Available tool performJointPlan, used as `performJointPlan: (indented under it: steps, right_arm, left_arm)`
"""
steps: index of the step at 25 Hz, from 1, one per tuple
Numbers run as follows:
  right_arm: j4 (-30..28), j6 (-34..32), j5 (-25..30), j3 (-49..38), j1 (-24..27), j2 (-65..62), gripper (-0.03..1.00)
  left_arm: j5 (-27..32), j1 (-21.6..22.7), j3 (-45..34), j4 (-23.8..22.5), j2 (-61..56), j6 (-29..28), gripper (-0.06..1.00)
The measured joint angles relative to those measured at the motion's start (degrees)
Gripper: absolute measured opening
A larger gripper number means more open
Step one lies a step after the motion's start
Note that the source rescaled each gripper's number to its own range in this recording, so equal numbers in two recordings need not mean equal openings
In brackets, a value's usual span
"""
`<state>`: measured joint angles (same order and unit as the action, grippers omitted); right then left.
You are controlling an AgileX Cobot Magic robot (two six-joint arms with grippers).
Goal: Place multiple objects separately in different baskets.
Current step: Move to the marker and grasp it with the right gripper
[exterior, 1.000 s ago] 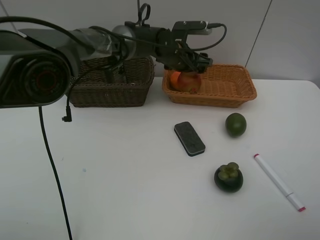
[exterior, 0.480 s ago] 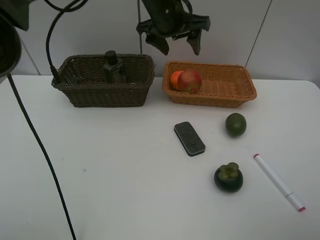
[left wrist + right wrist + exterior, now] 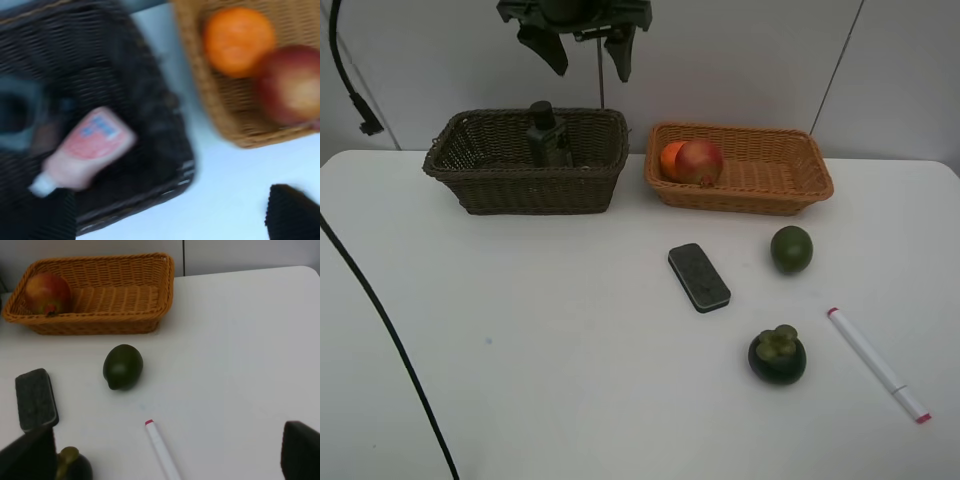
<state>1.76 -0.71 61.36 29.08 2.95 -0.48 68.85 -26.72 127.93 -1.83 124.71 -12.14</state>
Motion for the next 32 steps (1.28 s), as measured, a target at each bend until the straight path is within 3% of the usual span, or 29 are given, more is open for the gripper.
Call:
performJointPlan:
  steps: [13,23,32]
  right_arm:
    - [0.0,0.0,0.0,0.0,0.0,0.0,0.99]
    - [0.0,0.0,0.0,0.0,0.0,0.0,0.99]
    - [0.0,0.0,0.0,0.0,0.0,0.0,0.99]
  left_arm:
    - [-0.1,21.0,-45.1,-2.0,-37.0,-1.4,0.9]
    - [0.0,22.2,-74.3,-0.4,-71.5,1.9,0.9]
    - [0.1,22.2,-89.7,-0.3,-105.1,7.1,0.9]
